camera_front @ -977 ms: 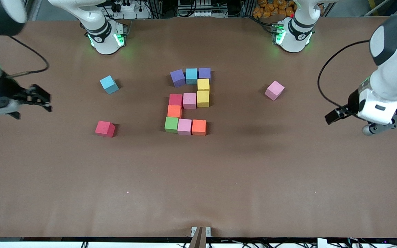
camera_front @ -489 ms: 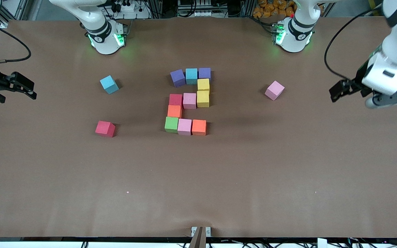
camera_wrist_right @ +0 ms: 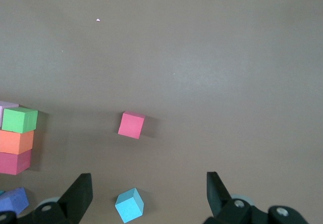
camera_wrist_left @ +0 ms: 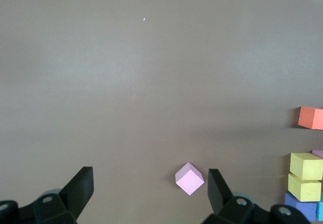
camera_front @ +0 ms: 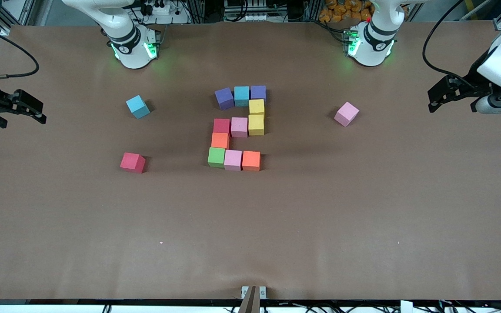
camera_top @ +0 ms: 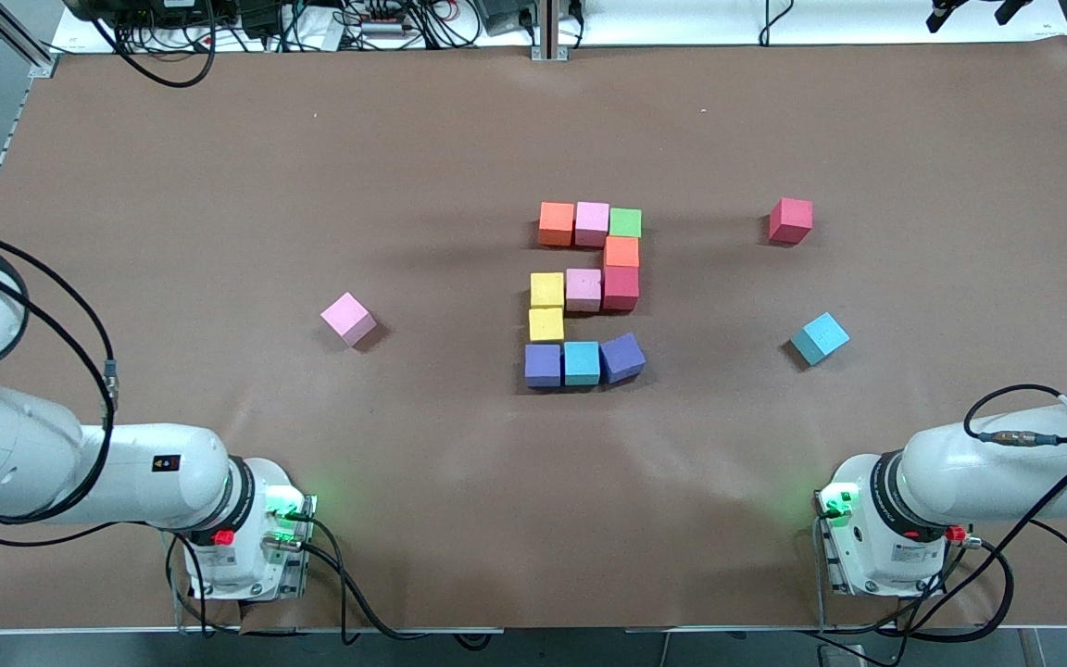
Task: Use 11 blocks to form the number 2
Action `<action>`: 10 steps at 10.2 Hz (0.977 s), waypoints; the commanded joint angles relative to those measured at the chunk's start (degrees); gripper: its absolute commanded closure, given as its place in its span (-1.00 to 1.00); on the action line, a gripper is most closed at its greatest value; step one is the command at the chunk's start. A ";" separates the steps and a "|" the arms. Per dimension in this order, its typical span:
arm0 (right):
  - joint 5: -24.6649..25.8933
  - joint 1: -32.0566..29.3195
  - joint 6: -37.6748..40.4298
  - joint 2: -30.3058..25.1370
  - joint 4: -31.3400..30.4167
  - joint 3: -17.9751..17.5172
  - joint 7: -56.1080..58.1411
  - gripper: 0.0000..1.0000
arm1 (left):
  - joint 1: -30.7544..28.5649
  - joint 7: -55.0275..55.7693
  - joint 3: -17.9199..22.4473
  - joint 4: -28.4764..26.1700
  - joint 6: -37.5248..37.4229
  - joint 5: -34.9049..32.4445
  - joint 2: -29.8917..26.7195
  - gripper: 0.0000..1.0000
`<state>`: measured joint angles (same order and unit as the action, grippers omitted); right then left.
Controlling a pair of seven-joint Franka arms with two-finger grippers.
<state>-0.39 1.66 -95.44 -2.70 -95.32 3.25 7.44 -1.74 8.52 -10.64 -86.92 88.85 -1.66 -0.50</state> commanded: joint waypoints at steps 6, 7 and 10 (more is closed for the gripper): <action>-4.80 -3.68 -1.76 -0.20 0.66 -0.96 0.12 -1.00 | -1.24 -1.75 0.18 1.14 -1.22 1.40 0.41 -1.00; -4.28 -3.51 -1.51 -0.12 0.57 -0.96 0.21 -1.00 | -1.51 -1.66 0.18 1.23 -1.14 1.40 0.50 -1.00; -3.92 -4.12 0.34 0.85 0.83 -0.96 -0.32 -1.00 | -2.39 -1.49 0.18 1.14 -1.13 2.81 0.50 -1.00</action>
<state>-3.97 -1.00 -95.94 -2.22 -95.17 3.04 7.36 -3.48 8.15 -10.36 -86.92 88.82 -0.13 -0.34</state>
